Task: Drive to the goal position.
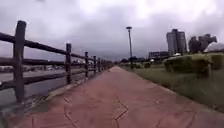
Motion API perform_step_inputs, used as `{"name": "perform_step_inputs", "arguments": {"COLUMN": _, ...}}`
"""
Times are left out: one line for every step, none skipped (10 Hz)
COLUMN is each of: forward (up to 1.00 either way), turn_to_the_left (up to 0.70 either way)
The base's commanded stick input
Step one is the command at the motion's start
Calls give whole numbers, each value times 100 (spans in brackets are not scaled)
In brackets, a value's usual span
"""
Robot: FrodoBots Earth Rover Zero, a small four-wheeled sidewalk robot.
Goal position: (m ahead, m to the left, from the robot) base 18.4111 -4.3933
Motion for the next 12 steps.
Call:
{"name": "perform_step_inputs", "arguments": {"forward": 100, "turn_to_the_left": 0}}
{"name": "perform_step_inputs", "arguments": {"forward": 100, "turn_to_the_left": 0}}
{"name": "perform_step_inputs", "arguments": {"forward": 100, "turn_to_the_left": 0}}
{"name": "perform_step_inputs", "arguments": {"forward": 100, "turn_to_the_left": 0}}
{"name": "perform_step_inputs", "arguments": {"forward": 100, "turn_to_the_left": 0}}
{"name": "perform_step_inputs", "arguments": {"forward": 100, "turn_to_the_left": 0}}
{"name": "perform_step_inputs", "arguments": {"forward": 100, "turn_to_the_left": 0}}
{"name": "perform_step_inputs", "arguments": {"forward": 100, "turn_to_the_left": 0}}
{"name": "perform_step_inputs", "arguments": {"forward": 100, "turn_to_the_left": 0}}
{"name": "perform_step_inputs", "arguments": {"forward": 100, "turn_to_the_left": 0}}
{"name": "perform_step_inputs", "arguments": {"forward": 100, "turn_to_the_left": 0}}
{"name": "perform_step_inputs", "arguments": {"forward": 100, "turn_to_the_left": 0}}
